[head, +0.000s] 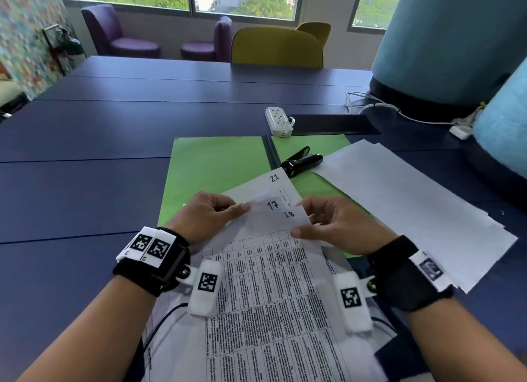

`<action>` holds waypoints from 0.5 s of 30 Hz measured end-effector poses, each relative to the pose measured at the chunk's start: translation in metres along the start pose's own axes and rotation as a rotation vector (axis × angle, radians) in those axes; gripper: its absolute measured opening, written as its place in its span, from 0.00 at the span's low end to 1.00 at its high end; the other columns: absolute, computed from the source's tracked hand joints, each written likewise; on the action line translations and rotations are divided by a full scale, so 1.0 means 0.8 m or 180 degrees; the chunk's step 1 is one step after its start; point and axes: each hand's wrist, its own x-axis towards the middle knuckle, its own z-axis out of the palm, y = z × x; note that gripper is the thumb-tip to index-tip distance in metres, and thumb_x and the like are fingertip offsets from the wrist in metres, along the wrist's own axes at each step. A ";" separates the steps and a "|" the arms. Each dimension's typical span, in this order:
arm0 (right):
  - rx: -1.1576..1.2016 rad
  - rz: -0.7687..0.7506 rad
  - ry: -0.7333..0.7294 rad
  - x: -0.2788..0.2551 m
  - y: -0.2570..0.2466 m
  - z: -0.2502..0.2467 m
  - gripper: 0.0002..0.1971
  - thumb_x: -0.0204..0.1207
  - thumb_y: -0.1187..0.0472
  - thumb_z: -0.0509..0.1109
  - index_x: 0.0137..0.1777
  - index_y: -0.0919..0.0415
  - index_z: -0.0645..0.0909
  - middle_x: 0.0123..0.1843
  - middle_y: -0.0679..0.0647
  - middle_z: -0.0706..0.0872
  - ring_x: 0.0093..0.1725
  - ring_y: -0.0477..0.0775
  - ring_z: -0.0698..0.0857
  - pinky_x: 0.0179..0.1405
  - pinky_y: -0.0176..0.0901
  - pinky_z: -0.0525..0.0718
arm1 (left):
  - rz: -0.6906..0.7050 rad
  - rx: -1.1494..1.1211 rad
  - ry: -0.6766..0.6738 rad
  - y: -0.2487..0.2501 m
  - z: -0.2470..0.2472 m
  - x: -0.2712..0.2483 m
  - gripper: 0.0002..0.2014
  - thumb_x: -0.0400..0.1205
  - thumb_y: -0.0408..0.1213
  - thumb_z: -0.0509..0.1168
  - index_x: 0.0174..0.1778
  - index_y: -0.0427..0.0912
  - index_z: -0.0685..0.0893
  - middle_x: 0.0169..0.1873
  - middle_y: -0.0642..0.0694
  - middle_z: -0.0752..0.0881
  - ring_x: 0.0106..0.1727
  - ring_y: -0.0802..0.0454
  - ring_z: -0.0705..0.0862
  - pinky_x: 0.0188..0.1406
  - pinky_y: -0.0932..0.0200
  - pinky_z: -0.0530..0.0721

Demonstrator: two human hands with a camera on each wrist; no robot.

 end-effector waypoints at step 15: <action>0.1290 0.0103 0.0656 0.008 0.024 0.019 0.21 0.71 0.46 0.70 0.36 0.67 0.90 0.54 0.58 0.92 0.51 0.58 0.91 0.52 0.48 0.90 | -0.0050 0.0278 0.0273 -0.006 0.002 0.006 0.26 0.82 0.56 0.70 0.24 0.45 0.74 0.20 0.50 0.61 0.21 0.52 0.55 0.27 0.58 0.58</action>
